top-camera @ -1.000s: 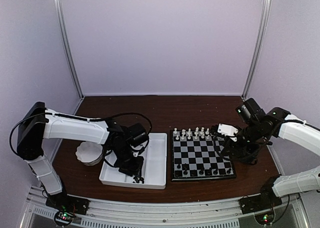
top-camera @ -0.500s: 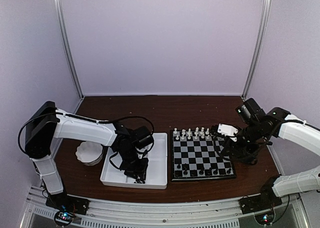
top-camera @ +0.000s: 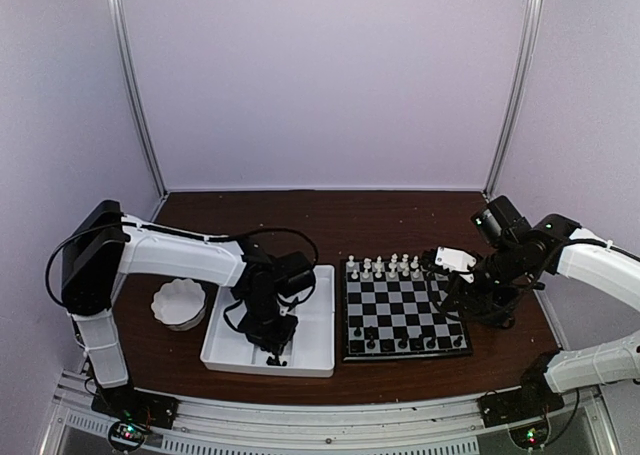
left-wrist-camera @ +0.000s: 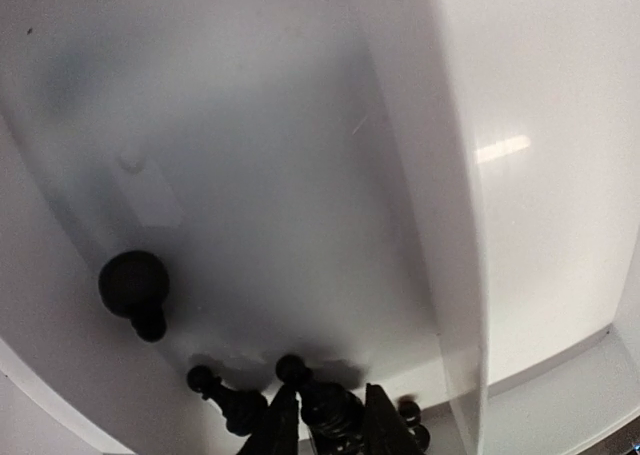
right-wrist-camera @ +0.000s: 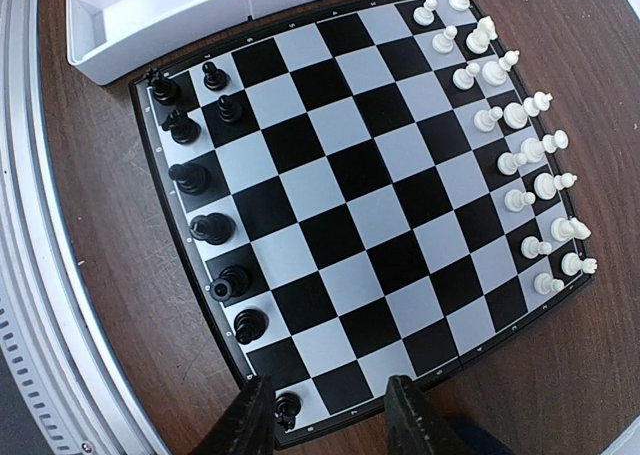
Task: Set up the chess pieces on the board
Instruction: Adjust the chess pile in the storage box, then pick up the chess pile from the storage box.
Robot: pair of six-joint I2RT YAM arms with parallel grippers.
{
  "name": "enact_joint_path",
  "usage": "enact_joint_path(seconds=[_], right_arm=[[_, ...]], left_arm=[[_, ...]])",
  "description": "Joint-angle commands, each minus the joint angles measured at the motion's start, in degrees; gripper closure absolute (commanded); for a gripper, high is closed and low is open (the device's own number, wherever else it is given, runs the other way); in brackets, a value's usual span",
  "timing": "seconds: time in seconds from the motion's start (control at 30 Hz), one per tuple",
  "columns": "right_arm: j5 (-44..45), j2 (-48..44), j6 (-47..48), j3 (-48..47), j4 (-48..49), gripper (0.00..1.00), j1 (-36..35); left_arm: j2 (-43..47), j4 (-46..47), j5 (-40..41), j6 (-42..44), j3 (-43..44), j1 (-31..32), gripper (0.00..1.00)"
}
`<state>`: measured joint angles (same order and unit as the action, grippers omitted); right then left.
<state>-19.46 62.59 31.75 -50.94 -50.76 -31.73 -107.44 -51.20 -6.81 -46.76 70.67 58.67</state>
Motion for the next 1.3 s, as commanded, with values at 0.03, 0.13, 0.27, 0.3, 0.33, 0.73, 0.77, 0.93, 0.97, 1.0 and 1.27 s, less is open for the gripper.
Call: enact_joint_path(seconds=[0.03,0.13,0.27,0.3,0.33,0.73,0.77,0.93,0.97,1.0,1.27], right_arm=[[-0.26,-0.19,0.20,0.66,0.25,0.60,0.35],[-0.15,-0.35,0.16,0.71,0.23,0.60,0.35],[0.03,-0.36,0.16,0.75,0.36,0.60,0.44],[0.04,-0.35,0.16,0.76,0.32,0.60,0.44],[0.04,-0.36,0.16,0.75,0.34,0.60,0.44],[-0.14,-0.01,0.16,0.75,0.34,0.60,0.52],[-0.16,-0.01,0.16,0.75,0.32,0.60,0.52],[-0.14,-0.18,0.16,0.75,0.31,0.60,0.52],[-0.14,-0.18,0.16,0.75,0.32,0.60,0.52],[-0.16,-0.18,0.16,0.80,0.31,0.60,0.52],[-0.48,-0.25,0.22,0.66,0.36,0.60,0.52]], left_arm=[[-3.16,0.23,1.16,6.02,3.00,-2.36,0.79],[-3.55,0.45,2.40,7.85,4.09,-3.50,0.81],[-3.81,0.78,3.77,10.47,5.50,-3.77,0.78],[-3.82,0.61,4.04,10.50,5.62,-3.81,0.75],[-3.83,0.45,4.19,10.36,5.57,-3.80,0.72],[-2.54,-1.38,2.55,6.15,3.92,-3.78,0.66],[-2.48,-1.63,2.18,5.94,3.94,-3.77,0.66],[-1.13,-1.54,0.53,3.63,1.85,-3.29,0.64],[-0.85,-1.57,0.53,3.46,1.55,-3.12,0.63],[-0.65,-1.56,0.54,3.19,1.23,-2.92,0.62],[-0.97,0.99,0.39,2.87,-0.53,-2.47,0.74]])
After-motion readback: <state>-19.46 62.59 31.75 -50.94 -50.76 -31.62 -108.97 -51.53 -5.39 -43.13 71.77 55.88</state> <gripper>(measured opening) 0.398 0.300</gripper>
